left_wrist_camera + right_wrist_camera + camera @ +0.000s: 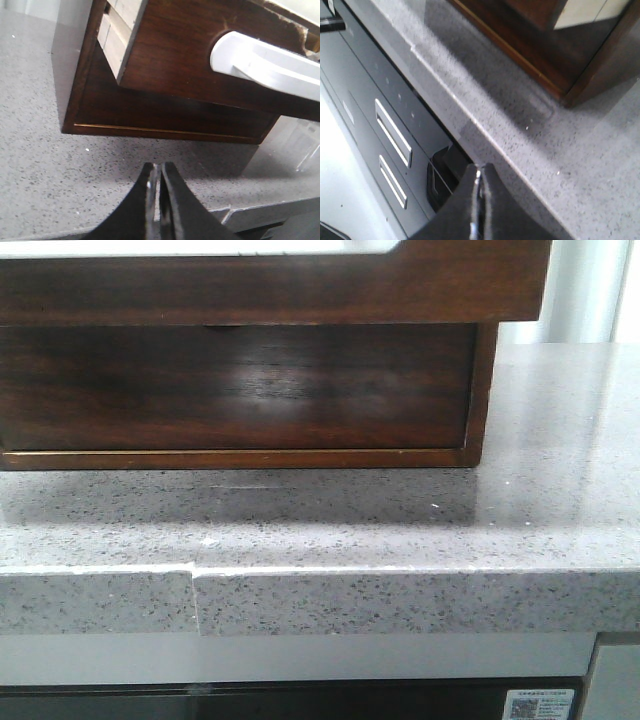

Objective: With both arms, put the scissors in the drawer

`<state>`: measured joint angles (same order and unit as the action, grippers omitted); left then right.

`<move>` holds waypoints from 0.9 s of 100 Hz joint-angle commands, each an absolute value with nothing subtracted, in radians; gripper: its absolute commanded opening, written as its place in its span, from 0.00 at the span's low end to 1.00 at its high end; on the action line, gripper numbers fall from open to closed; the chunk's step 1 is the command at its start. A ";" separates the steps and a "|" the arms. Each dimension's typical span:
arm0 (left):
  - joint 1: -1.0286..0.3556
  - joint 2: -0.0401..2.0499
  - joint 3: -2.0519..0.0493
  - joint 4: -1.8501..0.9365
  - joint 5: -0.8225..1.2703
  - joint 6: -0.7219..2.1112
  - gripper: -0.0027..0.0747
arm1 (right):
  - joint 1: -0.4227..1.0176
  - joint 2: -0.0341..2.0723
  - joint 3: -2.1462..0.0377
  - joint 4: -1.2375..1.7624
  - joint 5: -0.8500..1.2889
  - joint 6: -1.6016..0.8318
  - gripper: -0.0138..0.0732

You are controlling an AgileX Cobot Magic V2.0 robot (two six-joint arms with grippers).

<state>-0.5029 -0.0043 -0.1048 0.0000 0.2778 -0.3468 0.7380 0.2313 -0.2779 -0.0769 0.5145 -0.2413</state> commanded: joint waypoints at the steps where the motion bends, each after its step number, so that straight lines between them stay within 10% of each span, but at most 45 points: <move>1: -0.511 -0.029 -0.133 -0.034 0.212 -0.357 0.01 | 0.738 0.236 -0.302 -0.081 0.450 -0.235 0.09; 90: -0.303 -0.031 0.021 0.109 0.036 -0.357 0.01 | 0.738 0.236 -0.302 -0.081 0.450 -0.235 0.09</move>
<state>-0.3643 -0.0043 0.0015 0.1053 0.1343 -0.3494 0.7380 0.2313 -0.2779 -0.0762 0.5170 -0.2374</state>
